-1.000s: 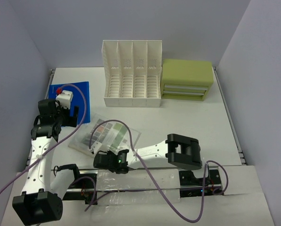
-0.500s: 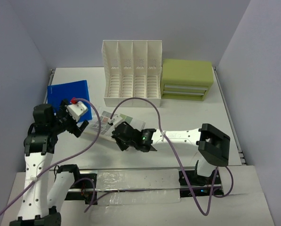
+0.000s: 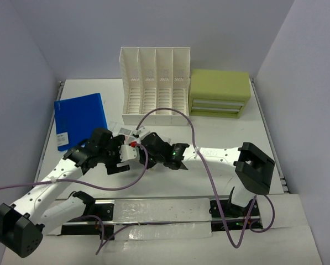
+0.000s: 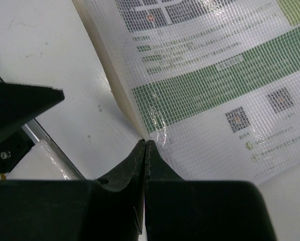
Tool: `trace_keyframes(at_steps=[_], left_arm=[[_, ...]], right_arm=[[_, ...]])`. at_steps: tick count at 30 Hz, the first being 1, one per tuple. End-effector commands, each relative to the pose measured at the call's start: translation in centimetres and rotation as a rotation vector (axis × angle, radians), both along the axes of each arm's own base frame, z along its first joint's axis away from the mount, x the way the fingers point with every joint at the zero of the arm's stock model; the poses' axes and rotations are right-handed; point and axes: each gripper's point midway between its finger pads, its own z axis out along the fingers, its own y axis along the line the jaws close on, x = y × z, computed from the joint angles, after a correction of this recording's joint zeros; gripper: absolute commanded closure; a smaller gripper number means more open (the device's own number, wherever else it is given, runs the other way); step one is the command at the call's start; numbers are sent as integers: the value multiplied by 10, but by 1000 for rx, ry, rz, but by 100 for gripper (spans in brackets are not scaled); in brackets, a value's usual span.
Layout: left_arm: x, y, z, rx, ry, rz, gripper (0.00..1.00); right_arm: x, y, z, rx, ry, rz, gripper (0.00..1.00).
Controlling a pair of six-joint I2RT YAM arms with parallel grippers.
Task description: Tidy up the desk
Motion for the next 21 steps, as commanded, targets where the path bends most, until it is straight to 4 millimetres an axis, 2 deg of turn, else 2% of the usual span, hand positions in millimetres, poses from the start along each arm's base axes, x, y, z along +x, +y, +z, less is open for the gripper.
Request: trace_keyframes(at_steps=[1,5,10,14,21], left_arm=[[25,-15,8,-14,-131,-27,1],[41,-16,-18,32,-128,25,1],[51,-19,-31,36,-174,45,5],[45,-24,-30,1,-175,8,6],[15,-29,0,-103,-169,-153,1]], right_arm=[[2,14,47,160,-52,18,100],[1,13,49,163,-54,23,100],[3,7,54,180,-61,7,100],[4,6,54,203,-56,4,100],[7,4,49,190,-54,-5,100]])
